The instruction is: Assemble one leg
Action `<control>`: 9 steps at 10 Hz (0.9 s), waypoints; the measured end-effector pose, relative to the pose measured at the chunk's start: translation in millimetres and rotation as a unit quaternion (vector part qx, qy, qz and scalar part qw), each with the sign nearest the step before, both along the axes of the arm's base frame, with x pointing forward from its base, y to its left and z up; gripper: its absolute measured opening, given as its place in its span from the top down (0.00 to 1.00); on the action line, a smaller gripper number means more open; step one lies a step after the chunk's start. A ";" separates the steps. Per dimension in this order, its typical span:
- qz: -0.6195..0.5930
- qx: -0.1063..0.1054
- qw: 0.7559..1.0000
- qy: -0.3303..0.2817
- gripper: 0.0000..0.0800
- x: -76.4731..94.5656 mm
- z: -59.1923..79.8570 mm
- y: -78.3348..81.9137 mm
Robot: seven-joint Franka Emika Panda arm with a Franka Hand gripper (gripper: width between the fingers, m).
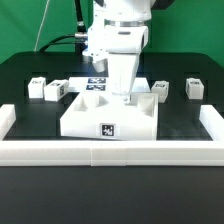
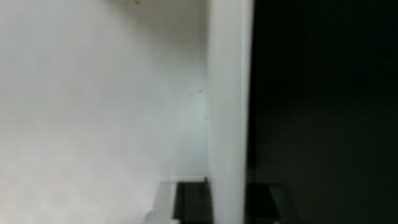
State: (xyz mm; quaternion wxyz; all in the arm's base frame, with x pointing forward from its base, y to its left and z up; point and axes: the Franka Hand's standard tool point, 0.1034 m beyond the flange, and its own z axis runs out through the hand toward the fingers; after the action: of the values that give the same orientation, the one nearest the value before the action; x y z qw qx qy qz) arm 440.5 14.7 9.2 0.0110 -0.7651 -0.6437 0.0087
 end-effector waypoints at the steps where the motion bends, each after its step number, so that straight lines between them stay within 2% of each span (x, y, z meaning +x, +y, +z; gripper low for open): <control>1: 0.010 0.000 1.000 -0.001 0.92 5.2 0.0 5.6; 5: 0.046 0.013 0.999 -0.011 0.92 45.1 -0.1 50.5; 6: 0.050 0.016 0.999 -0.015 0.92 50.8 -0.1 56.4; 9: 0.057 0.016 0.998 -0.015 0.92 51.0 -0.1 55.4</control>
Offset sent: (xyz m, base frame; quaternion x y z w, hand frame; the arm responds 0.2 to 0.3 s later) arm 0.0349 0.0502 -0.0139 0.0159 0.0129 -0.0731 0.9971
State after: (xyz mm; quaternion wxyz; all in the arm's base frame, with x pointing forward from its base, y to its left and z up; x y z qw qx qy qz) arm 491.4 70.0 9.1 0.0125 -0.7270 -0.6864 -0.0124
